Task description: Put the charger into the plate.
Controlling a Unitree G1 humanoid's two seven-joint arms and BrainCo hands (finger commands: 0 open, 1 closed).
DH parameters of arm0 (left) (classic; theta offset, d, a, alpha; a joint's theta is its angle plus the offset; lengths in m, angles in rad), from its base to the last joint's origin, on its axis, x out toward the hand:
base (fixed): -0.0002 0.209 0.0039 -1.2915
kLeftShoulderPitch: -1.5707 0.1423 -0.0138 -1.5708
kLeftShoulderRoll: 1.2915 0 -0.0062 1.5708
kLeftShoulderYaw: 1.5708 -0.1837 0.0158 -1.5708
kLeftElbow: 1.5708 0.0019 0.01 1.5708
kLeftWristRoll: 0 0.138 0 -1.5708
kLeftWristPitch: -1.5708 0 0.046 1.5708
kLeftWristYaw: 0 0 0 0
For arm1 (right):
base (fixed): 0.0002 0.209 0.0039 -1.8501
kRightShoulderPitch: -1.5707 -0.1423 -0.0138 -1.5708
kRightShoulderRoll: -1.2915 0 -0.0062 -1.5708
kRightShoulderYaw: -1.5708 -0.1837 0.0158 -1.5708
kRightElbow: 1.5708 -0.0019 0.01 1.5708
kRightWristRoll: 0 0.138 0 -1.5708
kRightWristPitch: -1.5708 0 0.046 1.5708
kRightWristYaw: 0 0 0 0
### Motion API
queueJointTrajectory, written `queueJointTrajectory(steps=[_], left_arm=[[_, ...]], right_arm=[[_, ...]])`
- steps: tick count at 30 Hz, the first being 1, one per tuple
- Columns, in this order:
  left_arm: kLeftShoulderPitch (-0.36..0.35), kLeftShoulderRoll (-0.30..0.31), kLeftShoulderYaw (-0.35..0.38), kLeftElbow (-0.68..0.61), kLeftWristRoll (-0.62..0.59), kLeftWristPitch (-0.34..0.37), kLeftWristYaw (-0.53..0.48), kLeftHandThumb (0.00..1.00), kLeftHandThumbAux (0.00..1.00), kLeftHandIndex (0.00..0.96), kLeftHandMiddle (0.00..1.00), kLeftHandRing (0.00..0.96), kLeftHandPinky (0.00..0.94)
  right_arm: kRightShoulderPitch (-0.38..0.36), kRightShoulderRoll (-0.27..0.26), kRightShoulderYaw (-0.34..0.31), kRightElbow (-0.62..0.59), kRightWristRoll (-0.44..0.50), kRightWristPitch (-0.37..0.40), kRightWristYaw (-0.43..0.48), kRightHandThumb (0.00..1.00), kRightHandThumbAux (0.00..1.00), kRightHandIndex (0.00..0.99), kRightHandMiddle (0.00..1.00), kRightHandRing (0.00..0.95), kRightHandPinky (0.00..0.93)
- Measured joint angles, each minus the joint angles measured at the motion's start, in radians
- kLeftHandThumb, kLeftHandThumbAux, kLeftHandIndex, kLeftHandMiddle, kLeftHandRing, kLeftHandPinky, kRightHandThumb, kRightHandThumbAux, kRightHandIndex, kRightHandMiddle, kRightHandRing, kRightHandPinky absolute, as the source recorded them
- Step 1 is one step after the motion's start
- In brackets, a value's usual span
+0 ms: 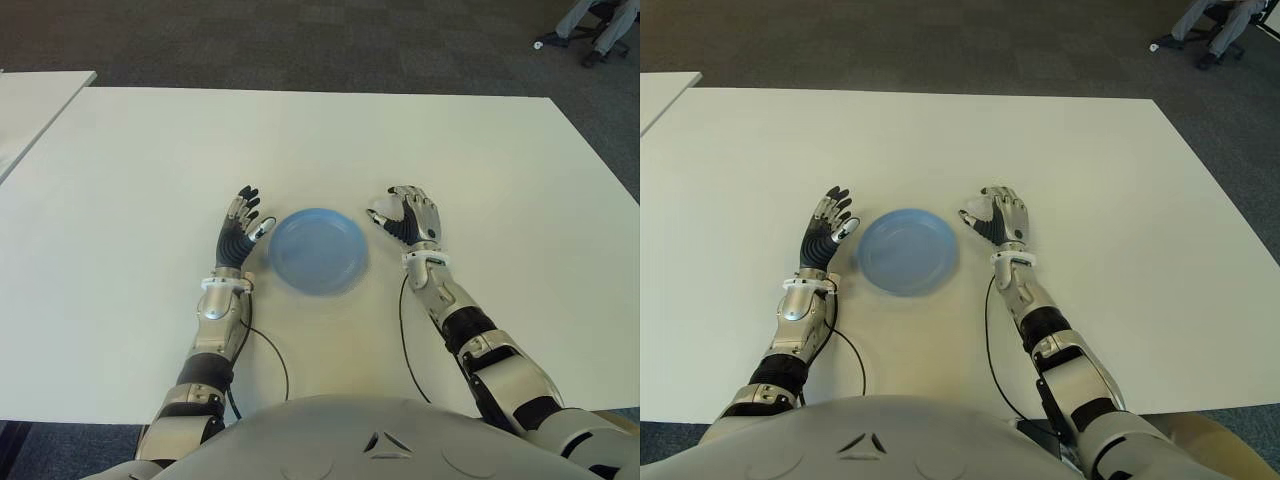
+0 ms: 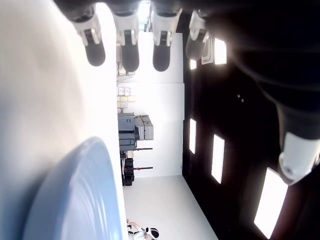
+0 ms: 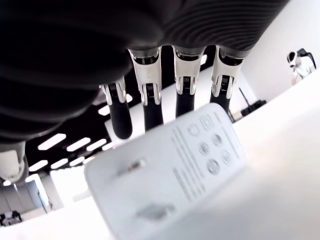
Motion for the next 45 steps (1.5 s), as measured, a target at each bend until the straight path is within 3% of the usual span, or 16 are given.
queueJointTrajectory(steps=[12, 37, 45], left_arm=[[0.004, -0.001, 0.003, -0.001, -0.002, -0.004, 0.003, 0.000, 0.544, 0.013, 0.133, 0.134, 0.139], [0.017, -0.010, 0.027, -0.018, -0.008, -0.016, 0.003, 0.000, 0.580, 0.037, 0.173, 0.183, 0.178], [0.018, -0.011, 0.029, -0.021, -0.003, -0.016, 0.003, 0.000, 0.580, 0.041, 0.176, 0.185, 0.161]], right_arm=[[-0.005, 0.002, 0.004, 0.018, -0.013, -0.015, -0.065, 0.743, 0.424, 0.468, 0.712, 0.728, 0.780], [-0.010, -0.022, 0.025, 0.015, -0.054, -0.014, -0.074, 0.737, 0.456, 0.541, 0.782, 0.796, 0.831], [-0.010, -0.036, 0.027, 0.006, -0.056, -0.012, -0.049, 0.707, 0.443, 0.539, 0.767, 0.773, 0.780]])
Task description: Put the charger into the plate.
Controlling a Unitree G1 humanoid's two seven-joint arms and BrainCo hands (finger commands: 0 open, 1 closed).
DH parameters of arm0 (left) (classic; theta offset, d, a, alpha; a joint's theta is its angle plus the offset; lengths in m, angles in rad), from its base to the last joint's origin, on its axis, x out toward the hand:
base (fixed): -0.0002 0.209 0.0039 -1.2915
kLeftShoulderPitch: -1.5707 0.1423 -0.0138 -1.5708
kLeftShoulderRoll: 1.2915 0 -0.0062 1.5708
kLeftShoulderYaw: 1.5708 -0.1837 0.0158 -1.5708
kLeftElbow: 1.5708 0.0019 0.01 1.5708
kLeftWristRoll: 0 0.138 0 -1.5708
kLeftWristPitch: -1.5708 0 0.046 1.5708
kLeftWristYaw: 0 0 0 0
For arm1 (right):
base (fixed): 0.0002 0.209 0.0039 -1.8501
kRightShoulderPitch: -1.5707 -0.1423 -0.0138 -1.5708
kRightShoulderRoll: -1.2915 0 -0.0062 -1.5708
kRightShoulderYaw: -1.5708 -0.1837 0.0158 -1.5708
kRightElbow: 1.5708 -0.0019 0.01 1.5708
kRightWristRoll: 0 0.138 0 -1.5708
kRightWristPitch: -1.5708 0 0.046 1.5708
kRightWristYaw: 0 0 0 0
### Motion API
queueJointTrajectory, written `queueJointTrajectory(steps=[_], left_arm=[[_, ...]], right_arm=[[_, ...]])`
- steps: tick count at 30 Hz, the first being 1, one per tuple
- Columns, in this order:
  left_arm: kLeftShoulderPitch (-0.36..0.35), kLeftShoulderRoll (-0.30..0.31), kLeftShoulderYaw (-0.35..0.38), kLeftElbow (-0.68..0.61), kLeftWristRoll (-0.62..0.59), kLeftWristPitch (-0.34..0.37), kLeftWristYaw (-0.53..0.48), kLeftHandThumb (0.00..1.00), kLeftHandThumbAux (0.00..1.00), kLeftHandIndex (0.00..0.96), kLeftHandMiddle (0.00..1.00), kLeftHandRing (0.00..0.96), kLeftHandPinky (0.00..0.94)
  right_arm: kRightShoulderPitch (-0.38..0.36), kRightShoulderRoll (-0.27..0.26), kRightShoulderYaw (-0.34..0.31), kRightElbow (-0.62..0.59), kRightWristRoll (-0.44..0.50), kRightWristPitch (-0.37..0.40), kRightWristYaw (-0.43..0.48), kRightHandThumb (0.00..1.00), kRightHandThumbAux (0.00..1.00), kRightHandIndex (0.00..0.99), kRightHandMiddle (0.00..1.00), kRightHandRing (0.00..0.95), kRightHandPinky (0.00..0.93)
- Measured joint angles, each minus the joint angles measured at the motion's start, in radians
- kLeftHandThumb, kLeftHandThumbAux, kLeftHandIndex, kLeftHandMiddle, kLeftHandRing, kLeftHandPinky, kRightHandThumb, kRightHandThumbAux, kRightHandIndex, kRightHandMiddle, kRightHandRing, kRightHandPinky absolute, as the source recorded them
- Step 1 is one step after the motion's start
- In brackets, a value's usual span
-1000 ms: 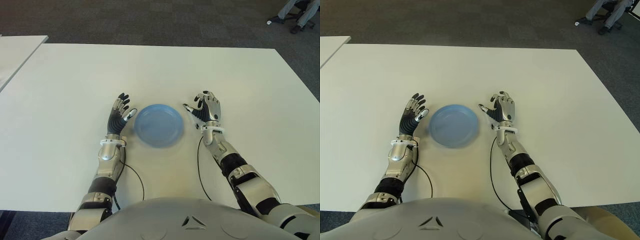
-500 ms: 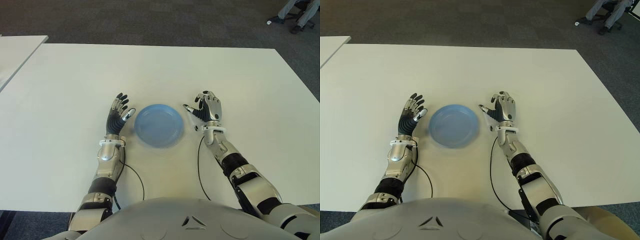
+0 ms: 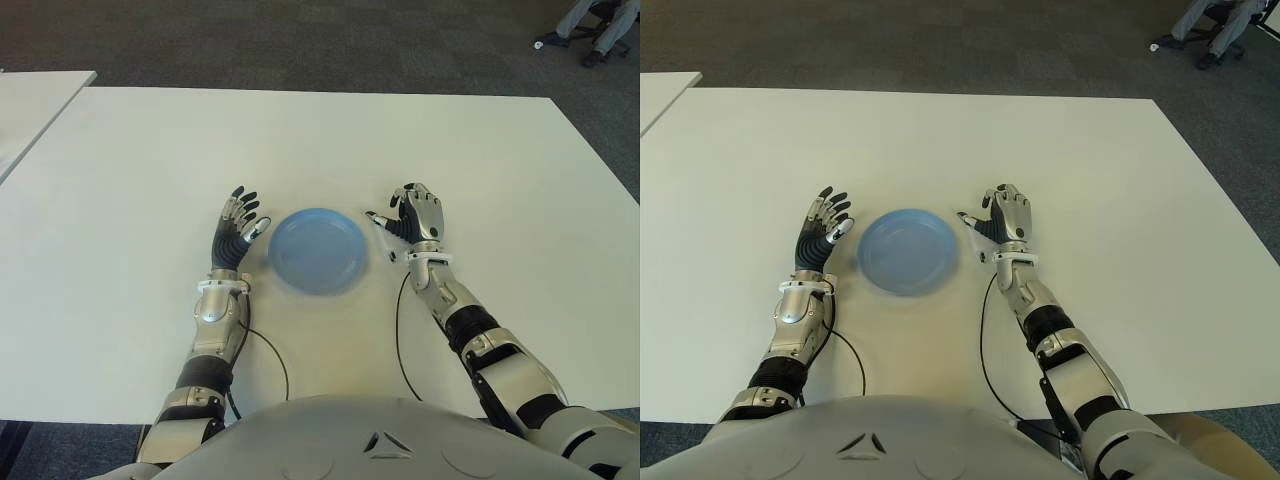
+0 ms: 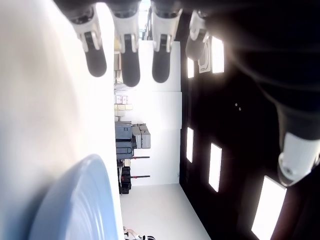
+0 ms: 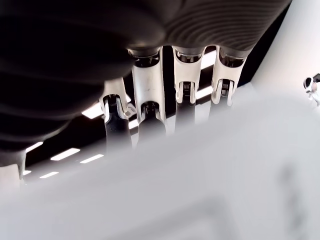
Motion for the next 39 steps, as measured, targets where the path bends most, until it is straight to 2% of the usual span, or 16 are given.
queueJointTrajectory(steps=[6, 7, 9, 10, 12, 16, 19, 22, 27, 33, 39], left_arm=[[0.000, 0.000, 0.001, 0.000, 0.000, 0.001, 0.000, 0.000, 0.579, 0.045, 0.172, 0.181, 0.168], [0.000, 0.000, 0.001, 0.000, 0.000, 0.001, 0.000, 0.000, 0.580, 0.047, 0.174, 0.183, 0.172], [0.000, 0.000, 0.001, 0.000, 0.001, 0.001, 0.000, 0.000, 0.578, 0.051, 0.175, 0.185, 0.176], [0.000, 0.000, 0.001, 0.000, 0.001, 0.001, 0.000, 0.000, 0.578, 0.052, 0.175, 0.185, 0.176], [0.000, 0.000, 0.000, 0.000, 0.001, 0.001, 0.000, 0.000, 0.576, 0.051, 0.171, 0.180, 0.166], [0.000, 0.000, -0.001, 0.000, 0.001, 0.002, 0.000, 0.000, 0.574, 0.049, 0.165, 0.173, 0.162], [-0.001, 0.001, -0.002, 0.002, 0.001, 0.002, 0.000, 0.000, 0.573, 0.051, 0.163, 0.171, 0.165], [-0.002, 0.002, -0.002, 0.009, 0.000, 0.000, -0.001, 0.000, 0.573, 0.053, 0.166, 0.174, 0.168], [-0.004, 0.003, -0.003, 0.016, 0.000, -0.002, -0.002, 0.000, 0.571, 0.056, 0.167, 0.173, 0.161], [-0.006, 0.006, -0.004, 0.021, -0.004, -0.004, -0.019, 0.000, 0.560, 0.062, 0.163, 0.163, 0.147], [-0.006, 0.009, -0.005, 0.022, -0.011, -0.004, -0.039, 0.000, 0.550, 0.064, 0.153, 0.149, 0.143]], right_arm=[[0.000, -0.025, 0.000, -0.008, 0.009, -0.028, 0.049, 0.659, 0.435, 0.484, 0.695, 0.693, 0.656], [0.000, -0.031, 0.000, -0.008, 0.012, -0.040, 0.060, 0.648, 0.421, 0.465, 0.652, 0.641, 0.604], [-0.001, -0.045, 0.002, -0.007, 0.016, -0.063, 0.081, 0.596, 0.414, 0.366, 0.491, 0.457, 0.421], [-0.003, -0.052, 0.003, -0.006, 0.018, -0.075, 0.096, 0.586, 0.413, 0.343, 0.458, 0.420, 0.385], [-0.008, -0.073, 0.008, -0.005, 0.021, -0.097, 0.137, 0.523, 0.401, 0.200, 0.280, 0.248, 0.220], [-0.025, -0.132, 0.017, -0.013, 0.031, -0.152, 0.259, 0.424, 0.376, 0.051, 0.092, 0.064, 0.053], [-0.041, -0.191, 0.018, -0.028, 0.040, -0.213, 0.338, 0.379, 0.354, 0.016, 0.030, 0.020, 0.017], [-0.062, -0.253, 0.014, -0.039, 0.054, -0.285, 0.398, 0.344, 0.330, 0.005, 0.009, 0.006, 0.005], [-0.084, -0.326, 0.007, -0.052, 0.088, -0.386, 0.491, 0.310, 0.301, 0.000, 0.001, 0.000, 0.000], [-0.082, -0.367, -0.001, -0.093, 0.121, -0.440, 0.610, 0.280, 0.265, 0.000, 0.000, 0.000, 0.000], [-0.081, -0.383, -0.015, -0.123, 0.152, -0.447, 0.716, 0.260, 0.226, 0.000, 0.000, 0.000, 0.000]])
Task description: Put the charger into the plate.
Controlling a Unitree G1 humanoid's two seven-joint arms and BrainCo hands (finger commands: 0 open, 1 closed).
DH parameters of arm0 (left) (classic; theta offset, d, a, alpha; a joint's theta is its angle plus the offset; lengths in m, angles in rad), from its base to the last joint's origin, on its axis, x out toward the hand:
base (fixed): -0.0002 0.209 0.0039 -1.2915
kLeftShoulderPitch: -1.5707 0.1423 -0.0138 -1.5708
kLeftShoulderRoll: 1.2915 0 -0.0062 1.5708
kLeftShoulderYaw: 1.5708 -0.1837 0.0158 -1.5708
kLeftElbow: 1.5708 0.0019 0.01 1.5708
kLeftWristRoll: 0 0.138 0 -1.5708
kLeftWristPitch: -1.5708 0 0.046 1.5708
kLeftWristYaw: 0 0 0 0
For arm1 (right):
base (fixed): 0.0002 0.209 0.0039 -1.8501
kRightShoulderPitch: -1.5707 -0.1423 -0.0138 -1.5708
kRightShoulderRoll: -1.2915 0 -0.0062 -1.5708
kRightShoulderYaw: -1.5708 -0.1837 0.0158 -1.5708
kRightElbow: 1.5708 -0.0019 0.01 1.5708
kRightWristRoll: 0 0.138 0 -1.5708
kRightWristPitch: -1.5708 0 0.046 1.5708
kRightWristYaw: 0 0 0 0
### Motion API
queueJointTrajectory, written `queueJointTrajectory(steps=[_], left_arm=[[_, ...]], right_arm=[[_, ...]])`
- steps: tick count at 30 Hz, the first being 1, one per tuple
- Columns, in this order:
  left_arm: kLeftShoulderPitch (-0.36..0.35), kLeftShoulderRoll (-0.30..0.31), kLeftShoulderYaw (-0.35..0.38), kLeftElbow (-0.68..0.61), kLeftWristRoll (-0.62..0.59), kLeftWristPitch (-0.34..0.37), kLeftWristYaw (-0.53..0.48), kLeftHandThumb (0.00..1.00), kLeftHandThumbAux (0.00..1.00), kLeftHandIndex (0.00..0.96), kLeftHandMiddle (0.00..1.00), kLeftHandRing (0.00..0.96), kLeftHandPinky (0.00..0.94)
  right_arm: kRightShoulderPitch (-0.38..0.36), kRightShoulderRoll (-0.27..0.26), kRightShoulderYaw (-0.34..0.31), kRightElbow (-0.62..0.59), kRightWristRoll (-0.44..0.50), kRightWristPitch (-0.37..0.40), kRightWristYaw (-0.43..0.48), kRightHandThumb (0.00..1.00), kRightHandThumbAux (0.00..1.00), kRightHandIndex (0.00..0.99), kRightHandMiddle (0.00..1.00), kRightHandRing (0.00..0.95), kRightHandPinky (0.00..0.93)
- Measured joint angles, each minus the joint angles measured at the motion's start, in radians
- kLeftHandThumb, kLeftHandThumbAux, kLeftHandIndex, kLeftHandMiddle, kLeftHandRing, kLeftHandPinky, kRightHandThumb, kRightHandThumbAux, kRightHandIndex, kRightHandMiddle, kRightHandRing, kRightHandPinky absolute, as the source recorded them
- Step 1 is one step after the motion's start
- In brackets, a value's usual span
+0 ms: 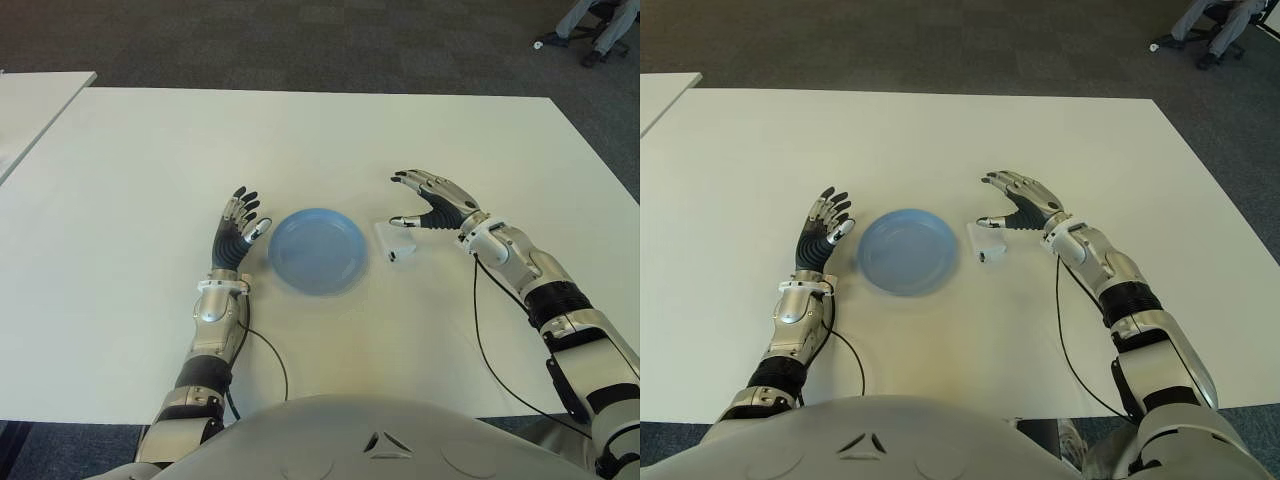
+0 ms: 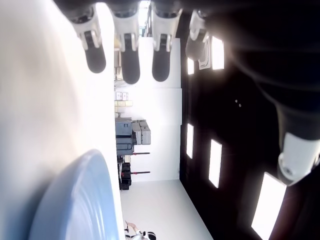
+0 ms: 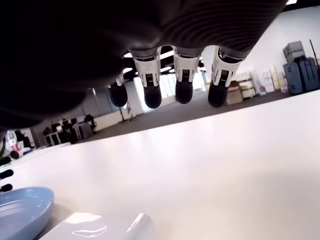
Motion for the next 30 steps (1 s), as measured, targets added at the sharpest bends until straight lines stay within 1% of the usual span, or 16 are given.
queueJointTrajectory(steps=[10, 15, 20, 24, 30], left_arm=[[-0.005, 0.005, 0.001, 0.003, -0.008, -0.001, -0.015, 0.000, 0.551, 0.063, 0.155, 0.150, 0.143], [-0.008, 0.007, 0.001, 0.007, -0.009, 0.000, -0.019, 0.000, 0.551, 0.060, 0.153, 0.147, 0.145], [-0.011, 0.010, 0.001, 0.010, -0.009, 0.001, -0.021, 0.000, 0.548, 0.059, 0.151, 0.146, 0.145], [-0.013, 0.011, 0.001, 0.014, -0.009, 0.001, -0.022, 0.000, 0.543, 0.058, 0.151, 0.146, 0.146], [-0.015, 0.013, 0.001, 0.016, -0.008, 0.001, -0.022, 0.000, 0.537, 0.062, 0.147, 0.141, 0.138]], right_arm=[[0.010, -0.034, -0.019, -0.035, 0.041, -0.016, 0.120, 0.244, 0.182, 0.000, 0.000, 0.000, 0.000], [0.022, -0.058, -0.032, -0.048, 0.056, -0.057, 0.151, 0.242, 0.175, 0.000, 0.000, 0.000, 0.000], [0.031, -0.087, -0.035, -0.051, 0.045, -0.099, 0.156, 0.239, 0.178, 0.000, 0.000, 0.000, 0.000], [0.031, -0.099, -0.035, -0.050, 0.025, -0.122, 0.150, 0.227, 0.188, 0.000, 0.000, 0.000, 0.000], [0.029, -0.107, -0.032, -0.028, -0.028, -0.172, 0.099, 0.212, 0.191, 0.000, 0.000, 0.000, 0.000]])
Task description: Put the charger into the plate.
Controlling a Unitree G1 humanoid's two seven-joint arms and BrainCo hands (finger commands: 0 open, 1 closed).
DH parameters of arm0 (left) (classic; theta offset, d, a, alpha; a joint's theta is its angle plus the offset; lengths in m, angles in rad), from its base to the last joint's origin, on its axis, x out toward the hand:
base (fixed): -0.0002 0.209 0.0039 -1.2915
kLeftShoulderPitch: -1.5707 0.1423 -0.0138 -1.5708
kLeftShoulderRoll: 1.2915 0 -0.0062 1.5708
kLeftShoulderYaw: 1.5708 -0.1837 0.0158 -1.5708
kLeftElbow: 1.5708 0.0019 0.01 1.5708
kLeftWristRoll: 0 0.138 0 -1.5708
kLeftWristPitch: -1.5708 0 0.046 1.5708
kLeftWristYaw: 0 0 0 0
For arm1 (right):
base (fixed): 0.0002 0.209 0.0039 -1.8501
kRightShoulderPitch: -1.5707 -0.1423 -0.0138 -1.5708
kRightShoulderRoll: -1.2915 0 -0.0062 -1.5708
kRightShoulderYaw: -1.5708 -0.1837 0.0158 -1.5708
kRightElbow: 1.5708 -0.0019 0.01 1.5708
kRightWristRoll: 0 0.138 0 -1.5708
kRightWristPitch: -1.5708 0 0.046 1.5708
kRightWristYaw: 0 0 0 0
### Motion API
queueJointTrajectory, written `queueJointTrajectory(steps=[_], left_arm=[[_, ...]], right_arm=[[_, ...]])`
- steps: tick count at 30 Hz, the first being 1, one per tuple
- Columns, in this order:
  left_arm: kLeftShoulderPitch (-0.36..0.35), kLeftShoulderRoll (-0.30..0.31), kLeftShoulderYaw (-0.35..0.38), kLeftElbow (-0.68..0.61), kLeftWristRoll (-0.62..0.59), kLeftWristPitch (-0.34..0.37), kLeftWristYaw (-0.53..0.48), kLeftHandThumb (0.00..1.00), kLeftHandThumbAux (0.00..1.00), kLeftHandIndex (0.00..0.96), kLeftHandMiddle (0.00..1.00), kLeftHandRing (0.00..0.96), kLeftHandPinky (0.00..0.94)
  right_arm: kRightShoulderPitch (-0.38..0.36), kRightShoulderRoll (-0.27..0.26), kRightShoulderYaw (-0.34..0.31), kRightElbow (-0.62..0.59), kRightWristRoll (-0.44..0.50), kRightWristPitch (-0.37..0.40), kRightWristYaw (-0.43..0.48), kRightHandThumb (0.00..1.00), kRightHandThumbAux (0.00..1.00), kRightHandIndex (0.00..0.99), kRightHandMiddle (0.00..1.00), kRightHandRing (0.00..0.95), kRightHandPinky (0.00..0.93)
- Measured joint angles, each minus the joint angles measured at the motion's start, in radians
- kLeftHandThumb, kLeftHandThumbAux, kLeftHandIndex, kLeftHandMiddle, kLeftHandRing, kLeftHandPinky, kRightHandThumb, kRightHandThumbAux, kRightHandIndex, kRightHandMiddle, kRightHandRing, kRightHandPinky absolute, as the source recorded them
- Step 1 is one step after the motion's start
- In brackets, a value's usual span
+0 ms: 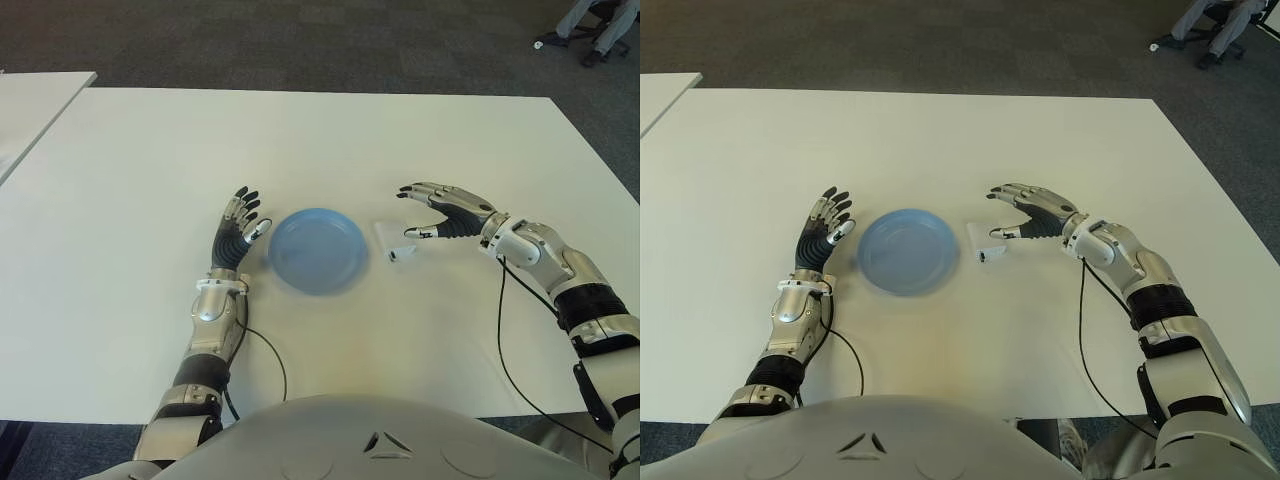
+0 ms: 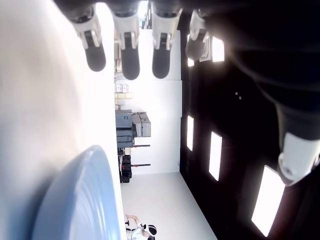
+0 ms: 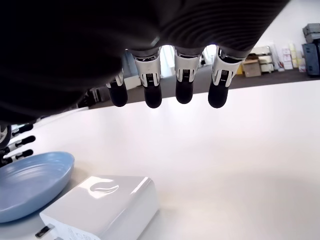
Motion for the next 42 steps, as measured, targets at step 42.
queueJointTrajectory(steps=[42], left_arm=[[0.036, 0.022, -0.001, -0.045, 0.001, 0.010, -0.011, 0.000, 0.524, 0.054, 0.147, 0.139, 0.127]], right_arm=[[-0.159, 0.062, 0.195, 0.325, -0.261, -0.116, -0.396, 0.257, 0.155, 0.000, 0.000, 0.000, 0.000]])
